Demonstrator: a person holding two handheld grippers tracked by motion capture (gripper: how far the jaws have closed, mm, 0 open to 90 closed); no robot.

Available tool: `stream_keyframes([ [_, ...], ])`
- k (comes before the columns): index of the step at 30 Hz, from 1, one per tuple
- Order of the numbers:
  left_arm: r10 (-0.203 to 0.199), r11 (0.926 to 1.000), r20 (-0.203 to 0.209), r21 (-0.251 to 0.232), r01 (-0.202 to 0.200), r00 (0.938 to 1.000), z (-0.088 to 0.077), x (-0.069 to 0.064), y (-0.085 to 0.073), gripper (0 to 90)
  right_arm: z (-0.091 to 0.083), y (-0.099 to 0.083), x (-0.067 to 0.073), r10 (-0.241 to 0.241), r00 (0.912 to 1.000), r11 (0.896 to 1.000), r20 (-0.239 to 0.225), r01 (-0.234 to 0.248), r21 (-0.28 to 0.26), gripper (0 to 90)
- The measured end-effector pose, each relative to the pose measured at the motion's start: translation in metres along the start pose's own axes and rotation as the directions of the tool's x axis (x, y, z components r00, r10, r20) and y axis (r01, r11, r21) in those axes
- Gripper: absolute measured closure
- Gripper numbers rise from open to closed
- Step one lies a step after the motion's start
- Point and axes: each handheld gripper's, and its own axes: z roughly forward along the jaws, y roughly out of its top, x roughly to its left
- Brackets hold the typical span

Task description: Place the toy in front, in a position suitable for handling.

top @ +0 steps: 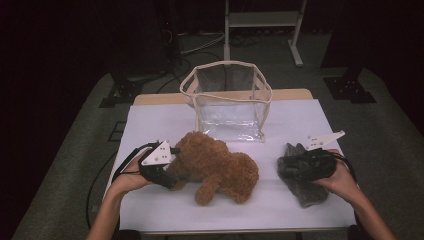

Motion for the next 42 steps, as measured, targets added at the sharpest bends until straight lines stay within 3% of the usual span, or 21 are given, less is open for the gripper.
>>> stream_keyframes([
  [11,-0.005,1.0,0.008,-0.002,0.005,1.0,0.0,0.002,-0.001,21.0,0.064,0.023,0.019,-0.066,0.9913,0.998,-0.114,0.064,-0.019,25.5],
  [17,-0.007,1.0,0.004,0.001,0.007,1.0,0.001,0.002,-0.001,20.8,0.084,0.03,0.027,-0.098,0.9897,0.995,-0.104,0.097,-0.013,18.4],
  [25,-0.01,0.9999,0.011,0.008,0.01,0.9999,0.003,0.003,0.0,19.8,0.093,0.026,0.029,-0.109,0.9913,0.994,-0.073,0.108,-0.028,16.7],
  [29,-0.004,0.9999,0.013,0.013,0.004,0.9999,0.002,0.003,0.001,19.6,0.093,0.026,0.032,-0.134,0.9895,0.991,-0.055,0.133,-0.015,22.8],
  [42,-0.007,0.9999,0.001,0.013,0.007,1.0,-0.004,0.012,0.002,15.8,0.095,0.023,0.039,-0.159,0.9862,0.987,-0.047,0.159,-0.014,25.0],
])
